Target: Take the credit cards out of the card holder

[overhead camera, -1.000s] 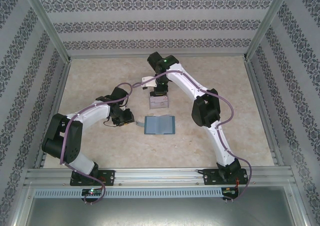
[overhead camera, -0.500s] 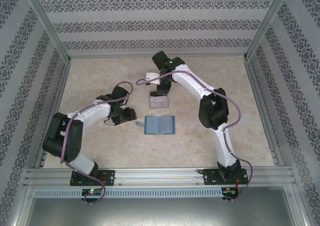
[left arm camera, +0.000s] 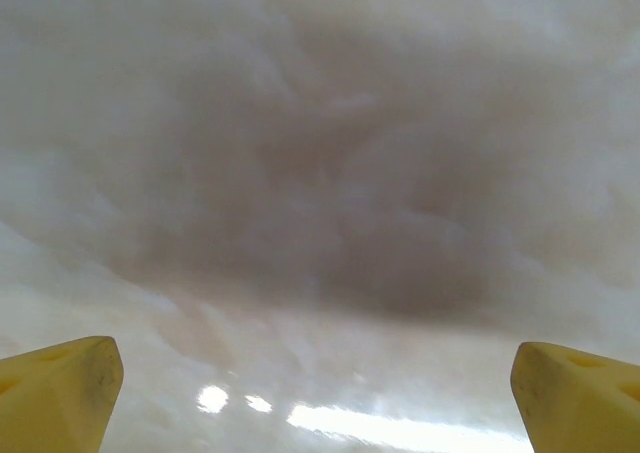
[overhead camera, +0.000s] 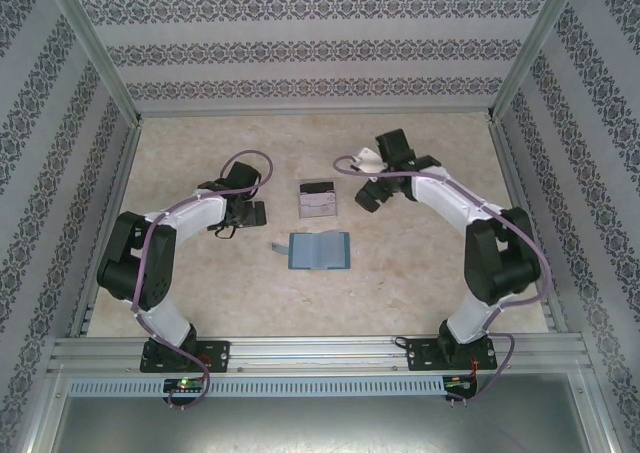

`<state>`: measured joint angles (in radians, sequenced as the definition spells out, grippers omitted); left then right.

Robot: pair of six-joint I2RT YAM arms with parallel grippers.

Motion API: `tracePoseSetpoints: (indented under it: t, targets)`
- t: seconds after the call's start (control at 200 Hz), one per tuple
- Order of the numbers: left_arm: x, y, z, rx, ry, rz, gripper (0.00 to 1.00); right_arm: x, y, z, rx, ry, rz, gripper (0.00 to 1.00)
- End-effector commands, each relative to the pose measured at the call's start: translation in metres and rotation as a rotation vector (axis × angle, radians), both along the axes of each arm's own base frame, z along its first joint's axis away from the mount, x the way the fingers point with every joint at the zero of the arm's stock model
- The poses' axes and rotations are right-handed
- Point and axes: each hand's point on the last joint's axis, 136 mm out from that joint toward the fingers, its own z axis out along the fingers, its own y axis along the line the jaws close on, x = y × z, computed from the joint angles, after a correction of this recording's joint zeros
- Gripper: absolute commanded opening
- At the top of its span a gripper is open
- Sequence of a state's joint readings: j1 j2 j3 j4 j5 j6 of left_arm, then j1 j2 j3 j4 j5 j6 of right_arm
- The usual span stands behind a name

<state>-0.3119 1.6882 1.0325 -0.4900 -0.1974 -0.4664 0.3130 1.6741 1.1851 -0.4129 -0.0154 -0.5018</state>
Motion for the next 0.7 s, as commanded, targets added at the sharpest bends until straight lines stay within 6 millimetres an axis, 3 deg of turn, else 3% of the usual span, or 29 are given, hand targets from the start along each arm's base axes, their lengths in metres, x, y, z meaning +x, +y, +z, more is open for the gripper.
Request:
tracePoseSetpoints:
  t: [0.0,0.16,0.245,0.345,0.45,0.55,0.649,0.694]
  targets:
    - [0.024,0.040,0.027,0.229,-0.123,0.028,1.00,0.015,-0.039,0.013,0.159,-0.145,-0.266,0.98]
    - [0.032,0.069,0.055,0.339,-0.265,0.071,0.99,0.003,-0.105,-0.002,0.315,-0.244,-0.540,0.98]
    - [0.038,0.077,0.067,0.325,-0.354,0.067,1.00,-0.002,-0.122,-0.008,0.379,-0.309,-0.601,0.98]
    - [0.047,0.079,0.072,0.317,-0.459,-0.003,1.00,-0.005,-0.128,-0.002,0.399,-0.394,-0.621,0.98]
    - [0.050,0.082,0.063,0.298,-0.563,-0.037,1.00,-0.005,-0.128,0.007,0.465,-0.471,-0.636,0.98]
    - [0.051,0.083,0.053,0.285,-0.614,-0.076,1.00,-0.003,-0.131,0.001,0.482,-0.514,-0.647,0.98]
    - [0.051,0.084,0.056,0.238,-0.701,-0.106,1.00,-0.004,-0.135,0.000,0.496,-0.530,-0.664,0.98]
    - [0.049,0.092,0.049,0.193,-0.708,-0.074,1.00,-0.006,-0.134,-0.004,0.499,-0.527,-0.659,0.98]
